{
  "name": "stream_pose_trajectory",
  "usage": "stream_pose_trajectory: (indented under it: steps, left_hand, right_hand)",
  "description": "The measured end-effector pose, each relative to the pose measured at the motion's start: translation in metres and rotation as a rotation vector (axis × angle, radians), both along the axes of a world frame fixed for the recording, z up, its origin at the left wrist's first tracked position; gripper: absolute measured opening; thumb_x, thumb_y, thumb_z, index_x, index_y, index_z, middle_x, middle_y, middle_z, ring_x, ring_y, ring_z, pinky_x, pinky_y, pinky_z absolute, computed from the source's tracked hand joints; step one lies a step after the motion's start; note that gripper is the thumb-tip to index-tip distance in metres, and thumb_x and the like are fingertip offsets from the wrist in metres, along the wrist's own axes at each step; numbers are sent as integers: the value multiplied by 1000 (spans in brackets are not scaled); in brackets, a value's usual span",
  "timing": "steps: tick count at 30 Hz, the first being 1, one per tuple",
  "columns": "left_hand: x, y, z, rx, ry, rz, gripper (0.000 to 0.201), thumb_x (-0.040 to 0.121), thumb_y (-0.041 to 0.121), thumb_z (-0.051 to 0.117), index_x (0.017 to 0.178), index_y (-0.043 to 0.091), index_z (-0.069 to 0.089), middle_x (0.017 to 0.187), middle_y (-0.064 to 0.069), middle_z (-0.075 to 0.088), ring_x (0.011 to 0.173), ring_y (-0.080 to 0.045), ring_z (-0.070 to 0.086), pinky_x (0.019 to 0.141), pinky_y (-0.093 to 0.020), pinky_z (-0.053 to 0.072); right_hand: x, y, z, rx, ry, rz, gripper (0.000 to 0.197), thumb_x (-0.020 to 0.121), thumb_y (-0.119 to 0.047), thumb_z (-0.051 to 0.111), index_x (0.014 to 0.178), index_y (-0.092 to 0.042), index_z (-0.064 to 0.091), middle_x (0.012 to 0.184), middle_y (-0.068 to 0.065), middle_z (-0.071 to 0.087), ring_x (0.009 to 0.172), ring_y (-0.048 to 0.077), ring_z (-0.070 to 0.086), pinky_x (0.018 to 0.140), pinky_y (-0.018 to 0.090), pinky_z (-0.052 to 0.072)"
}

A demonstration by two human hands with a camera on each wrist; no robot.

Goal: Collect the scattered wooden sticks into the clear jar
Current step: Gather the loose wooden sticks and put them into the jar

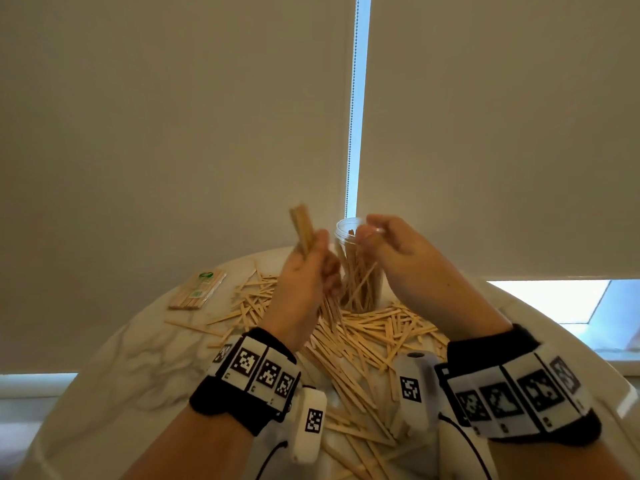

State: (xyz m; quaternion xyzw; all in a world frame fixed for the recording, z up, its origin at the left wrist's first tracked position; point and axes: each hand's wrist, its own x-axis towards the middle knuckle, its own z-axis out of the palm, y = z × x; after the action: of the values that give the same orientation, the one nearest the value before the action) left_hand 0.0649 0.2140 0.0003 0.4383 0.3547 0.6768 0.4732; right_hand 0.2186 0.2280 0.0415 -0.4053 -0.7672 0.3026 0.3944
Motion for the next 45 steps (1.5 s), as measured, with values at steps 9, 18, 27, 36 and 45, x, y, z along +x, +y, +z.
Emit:
stream_pose_trajectory:
  steps: [9, 18, 27, 36, 45]
  left_hand:
    - [-1, 4, 5, 58, -282, 125, 29, 104, 42, 43, 102, 13, 47, 72, -1, 51, 64, -17, 53, 66, -30, 56]
    - [18, -4, -5, 17, -72, -9, 50, 108, 36, 36, 115, -4, 65, 111, -14, 74, 103, -20, 72, 85, -27, 57]
    - [-1, 5, -1, -39, -473, 207, 56, 88, 64, 56, 127, 24, 54, 118, -8, 72, 109, -24, 71, 95, -44, 54]
    - [14, 7, -10, -44, -218, 211, 23, 107, 26, 43, 112, 11, 60, 71, -8, 62, 78, -31, 73, 79, -47, 61]
    - [12, 8, -25, -110, 431, 350, 53, 89, 53, 68, 74, 2, 64, 61, -10, 64, 42, -12, 57, 53, -30, 46]
  right_hand:
    - [-29, -6, -20, -272, -177, 250, 19, 87, -29, 73, 99, -17, 63, 74, 1, 61, 63, 14, 55, 60, 28, 49]
    - [-29, 4, -35, 70, -238, 27, 16, 93, -38, 58, 82, -27, 62, 68, -4, 64, 58, 6, 58, 57, 26, 46]
    - [-3, 15, -31, 58, -541, -43, 21, 95, -41, 57, 85, -27, 70, 65, -5, 63, 60, 6, 57, 55, 23, 39]
    - [-18, 22, -49, 86, -659, -231, 15, 88, -41, 60, 84, -29, 68, 68, -7, 64, 64, 10, 63, 63, 28, 56]
    - [-8, 17, -36, 209, -790, -295, 13, 88, -40, 62, 94, -30, 68, 74, -9, 64, 68, 11, 62, 62, 26, 52]
